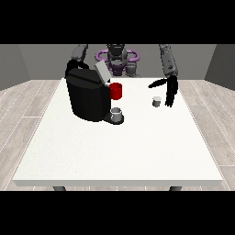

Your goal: Insert the coffee pod into the coffee machine and close the lid

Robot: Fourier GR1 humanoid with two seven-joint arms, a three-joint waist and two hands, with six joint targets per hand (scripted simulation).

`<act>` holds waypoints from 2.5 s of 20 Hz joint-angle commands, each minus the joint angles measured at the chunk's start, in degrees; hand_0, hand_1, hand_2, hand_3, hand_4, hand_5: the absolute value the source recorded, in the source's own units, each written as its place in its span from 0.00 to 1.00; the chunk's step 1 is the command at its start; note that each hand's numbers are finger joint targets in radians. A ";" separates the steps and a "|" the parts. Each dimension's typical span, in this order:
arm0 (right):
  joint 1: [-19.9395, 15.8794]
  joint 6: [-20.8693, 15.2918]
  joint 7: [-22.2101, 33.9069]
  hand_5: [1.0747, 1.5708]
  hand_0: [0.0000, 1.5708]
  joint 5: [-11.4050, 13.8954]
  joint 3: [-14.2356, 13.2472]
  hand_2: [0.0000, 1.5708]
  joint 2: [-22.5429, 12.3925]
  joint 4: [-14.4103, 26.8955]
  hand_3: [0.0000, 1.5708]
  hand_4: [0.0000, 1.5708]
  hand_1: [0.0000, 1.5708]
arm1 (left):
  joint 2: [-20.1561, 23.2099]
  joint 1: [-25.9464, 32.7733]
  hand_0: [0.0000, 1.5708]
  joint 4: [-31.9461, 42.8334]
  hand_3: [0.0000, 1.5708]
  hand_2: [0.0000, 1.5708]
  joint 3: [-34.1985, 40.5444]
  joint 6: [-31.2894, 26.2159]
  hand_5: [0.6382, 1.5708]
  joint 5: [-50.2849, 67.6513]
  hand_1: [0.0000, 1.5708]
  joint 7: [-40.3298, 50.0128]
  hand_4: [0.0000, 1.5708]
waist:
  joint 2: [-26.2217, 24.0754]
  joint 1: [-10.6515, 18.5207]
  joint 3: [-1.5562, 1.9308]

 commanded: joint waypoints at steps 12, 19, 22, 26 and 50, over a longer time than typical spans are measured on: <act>0.44 0.80 -0.83 1.00 0.00 0.60 1.03 0.00 -0.45 0.62 0.00 0.29 0.00 | 5.62 -3.10 0.36 11.31 0.26 0.44 -2.70 4.22 1.00 -10.36 0.36 -6.27 0.00 | 2.92 -1.37 -0.01; -2.62 -0.56 -3.77 1.00 0.00 -0.41 -2.89 0.00 -0.80 7.69 0.00 0.31 0.00 | 1.76 -5.92 0.46 10.22 0.39 0.54 -5.08 9.69 1.00 -14.69 0.46 -5.30 0.10 | 0.91 0.83 0.02; -1.28 1.22 -0.35 1.00 0.00 -1.21 -0.78 0.00 -1.46 0.44 0.00 0.33 0.00 | 0.68 -4.80 0.49 14.38 0.44 0.58 -2.57 17.52 1.00 -14.88 0.49 -10.07 0.22 | 2.97 -2.49 -0.02; -1.41 -0.27 2.39 1.00 0.00 -0.65 0.48 0.00 0.22 -0.23 0.00 0.33 0.00 | 0.96 -6.13 0.59 16.89 0.53 0.66 -3.78 17.95 1.00 -17.48 0.59 -10.40 0.23 | 2.38 -2.29 -0.02; -4.57 -0.50 0.28 1.00 0.00 -1.66 -1.85 0.00 -0.36 9.89 0.00 0.29 0.00 | 3.48 -21.02 0.79 12.08 0.82 0.84 -6.69 2.27 1.00 -20.64 0.79 -8.77 0.36 | -4.13 -1.17 0.04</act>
